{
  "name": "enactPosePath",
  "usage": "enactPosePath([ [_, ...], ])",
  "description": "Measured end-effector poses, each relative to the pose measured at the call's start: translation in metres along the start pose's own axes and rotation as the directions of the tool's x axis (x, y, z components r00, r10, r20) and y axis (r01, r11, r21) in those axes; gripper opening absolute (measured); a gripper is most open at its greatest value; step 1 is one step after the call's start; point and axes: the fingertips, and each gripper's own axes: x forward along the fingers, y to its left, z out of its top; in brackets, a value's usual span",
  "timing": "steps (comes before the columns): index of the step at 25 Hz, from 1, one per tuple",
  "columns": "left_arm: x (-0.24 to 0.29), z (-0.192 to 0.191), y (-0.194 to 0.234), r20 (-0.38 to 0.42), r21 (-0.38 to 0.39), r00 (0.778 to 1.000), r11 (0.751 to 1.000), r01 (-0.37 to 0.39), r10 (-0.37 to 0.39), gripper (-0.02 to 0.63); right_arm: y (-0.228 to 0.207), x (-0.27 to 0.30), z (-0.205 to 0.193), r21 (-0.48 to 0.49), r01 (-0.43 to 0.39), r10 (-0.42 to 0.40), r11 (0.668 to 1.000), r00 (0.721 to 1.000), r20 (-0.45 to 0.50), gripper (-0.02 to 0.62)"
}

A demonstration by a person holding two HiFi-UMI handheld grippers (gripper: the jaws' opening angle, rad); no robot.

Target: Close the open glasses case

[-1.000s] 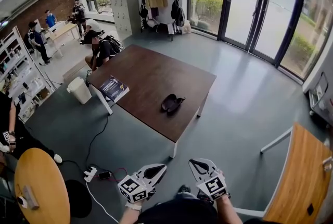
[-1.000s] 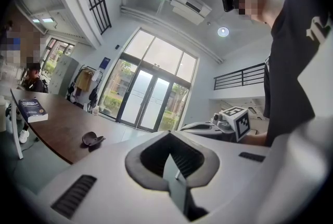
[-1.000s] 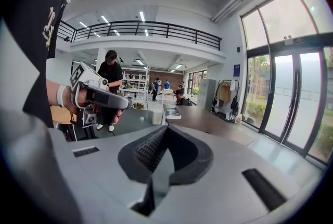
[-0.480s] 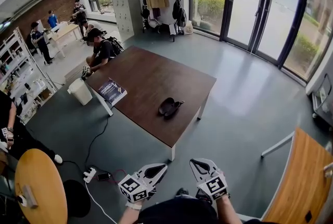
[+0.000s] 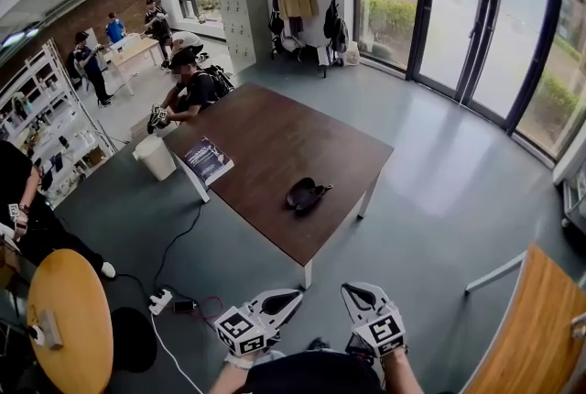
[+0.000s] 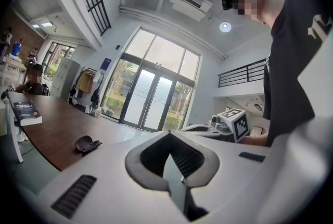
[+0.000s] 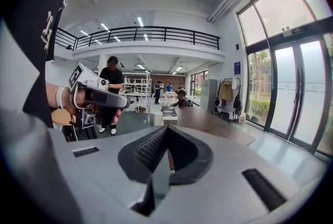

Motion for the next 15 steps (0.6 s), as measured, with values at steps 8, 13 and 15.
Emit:
enactPosePath([
  [8, -0.001, -0.006, -0.003, -0.008, -0.001, 1.000, 1.000, -0.025, 0.025, 0.006, -0.005, -0.002, -0.008, 0.014, -0.009, 0.009, 1.000, 1.000, 0.002, -0.012],
  [13, -0.007, -0.008, -0.004, -0.002, -0.012, 0.999, 0.999, -0.047, 0.047, 0.006, 0.003, -0.002, -0.010, 0.010, -0.034, 0.034, 0.999, 0.999, -0.003, -0.012],
  [15, -0.010, -0.011, -0.004, -0.002, -0.021, 0.999, 0.998, -0.053, 0.053, 0.006, 0.007, -0.003, -0.011, 0.010, -0.041, 0.041, 0.999, 0.999, -0.007, -0.012],
])
